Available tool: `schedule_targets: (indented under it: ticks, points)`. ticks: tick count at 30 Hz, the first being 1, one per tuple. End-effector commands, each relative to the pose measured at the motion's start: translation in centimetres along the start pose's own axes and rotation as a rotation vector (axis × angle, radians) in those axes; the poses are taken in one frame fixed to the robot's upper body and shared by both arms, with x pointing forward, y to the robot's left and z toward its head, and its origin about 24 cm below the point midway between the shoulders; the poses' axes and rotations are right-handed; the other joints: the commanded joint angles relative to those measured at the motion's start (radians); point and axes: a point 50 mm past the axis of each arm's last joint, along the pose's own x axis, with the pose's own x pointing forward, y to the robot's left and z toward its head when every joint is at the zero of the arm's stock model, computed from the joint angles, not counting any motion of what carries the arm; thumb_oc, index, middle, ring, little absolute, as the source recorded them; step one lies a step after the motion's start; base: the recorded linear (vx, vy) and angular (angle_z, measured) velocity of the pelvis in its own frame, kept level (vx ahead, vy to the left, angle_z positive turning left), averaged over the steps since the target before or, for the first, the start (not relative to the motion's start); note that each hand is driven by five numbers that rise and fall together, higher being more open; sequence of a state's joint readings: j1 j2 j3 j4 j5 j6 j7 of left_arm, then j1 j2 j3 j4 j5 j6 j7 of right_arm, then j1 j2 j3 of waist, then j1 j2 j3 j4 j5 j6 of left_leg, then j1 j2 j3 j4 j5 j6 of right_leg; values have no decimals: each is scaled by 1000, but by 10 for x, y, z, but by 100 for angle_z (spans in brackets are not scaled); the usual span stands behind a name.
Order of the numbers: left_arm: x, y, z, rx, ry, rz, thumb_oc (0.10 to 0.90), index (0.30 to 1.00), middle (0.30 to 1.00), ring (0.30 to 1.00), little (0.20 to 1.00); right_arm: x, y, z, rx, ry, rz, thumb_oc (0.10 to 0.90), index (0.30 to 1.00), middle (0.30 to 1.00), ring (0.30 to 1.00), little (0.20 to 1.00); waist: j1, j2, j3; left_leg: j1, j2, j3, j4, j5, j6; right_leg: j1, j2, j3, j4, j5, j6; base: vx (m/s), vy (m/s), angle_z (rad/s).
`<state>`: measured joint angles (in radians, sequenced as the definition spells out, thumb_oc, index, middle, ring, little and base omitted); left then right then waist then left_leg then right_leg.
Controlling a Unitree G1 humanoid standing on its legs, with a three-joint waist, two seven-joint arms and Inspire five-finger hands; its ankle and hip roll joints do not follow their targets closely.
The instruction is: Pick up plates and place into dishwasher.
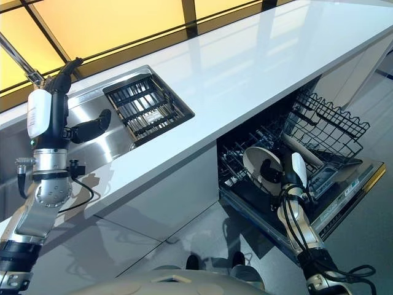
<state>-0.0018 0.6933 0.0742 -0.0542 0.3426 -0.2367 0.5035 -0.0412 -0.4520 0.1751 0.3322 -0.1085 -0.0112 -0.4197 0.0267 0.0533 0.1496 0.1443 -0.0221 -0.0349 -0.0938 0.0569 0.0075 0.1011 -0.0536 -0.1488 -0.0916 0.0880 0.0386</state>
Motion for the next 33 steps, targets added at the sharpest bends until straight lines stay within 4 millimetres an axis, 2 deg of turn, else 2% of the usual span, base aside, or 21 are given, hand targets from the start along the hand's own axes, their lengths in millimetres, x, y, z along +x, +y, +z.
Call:
schedule_targets:
  ticks: [1, 4, 8, 11, 15, 23, 28, 33]
  points:
    - [27, 14, 10, -33, -80, 114, 800, 900, 900, 900, 900, 17, -29, 84, 256, -410, -179, 800, 900, 900, 900, 900, -8, -6, -41, 20, -63, 41, 7, -127, 30, 39, 62, -37, 81, -182, 12, 0, 0, 0]
    - [21, 16, 6, -30, -66, 116, 800, 900, 900, 900, 900, 10, -42, 89, 379, -466, -236, 800, 900, 900, 900, 900, -18, -1, -39, 19, -63, 45, 7, -128, 32, 35, 61, -34, 83, -182, 14, 0, 0, 0]
    - [16, 22, 0, -23, -46, 121, 800, 900, 900, 900, 900, 2, -67, 85, 522, -501, -373, 800, 900, 900, 900, 900, -36, 3, -36, 22, -64, 56, 7, -131, 34, 30, 61, -26, 88, -183, 16, 0, 0, 0]
    - [13, 24, -2, -20, -36, 124, 800, 900, 900, 900, 900, -1, -76, 77, 569, -476, -435, 800, 900, 900, 900, 900, -45, 4, -35, 25, -65, 63, 7, -134, 35, 29, 61, -21, 89, -184, 18, 0, 0, 0]
    - [10, 27, -5, -14, -22, 131, 800, 900, 900, 900, 900, -5, -83, 52, 577, -354, -526, 800, 900, 900, 900, 900, -62, 3, -32, 28, -66, 77, 7, -137, 39, 24, 63, -9, 93, -184, 21, 0, -1, -3]
    - [16, 30, -6, -29, -2, 130, 800, 900, 900, 900, 900, -2, -77, 11, 561, -141, -522, 800, 900, 900, 900, 900, -73, 4, -23, 34, -66, 90, 7, -142, 40, 20, 63, 2, 94, -178, 27, 11, -25, -10]
    - [20, 26, -7, -30, 4, 104, 800, 900, 900, 900, 900, 6, -62, -10, 568, -4, -352, 800, 900, 900, 900, 900, -64, 7, -13, 30, -65, 87, 7, -141, 35, 16, 60, -4, 96, -178, 27, 32, -47, -1]
    - [23, 19, -5, -39, -5, 70, 800, 900, 900, 900, 900, 16, -50, -28, 620, 106, -172, 800, 900, 900, 900, 900, -38, 12, 5, 17, -63, 70, 7, -133, 25, 10, 53, -27, 99, -179, 22, 36, -50, 4]
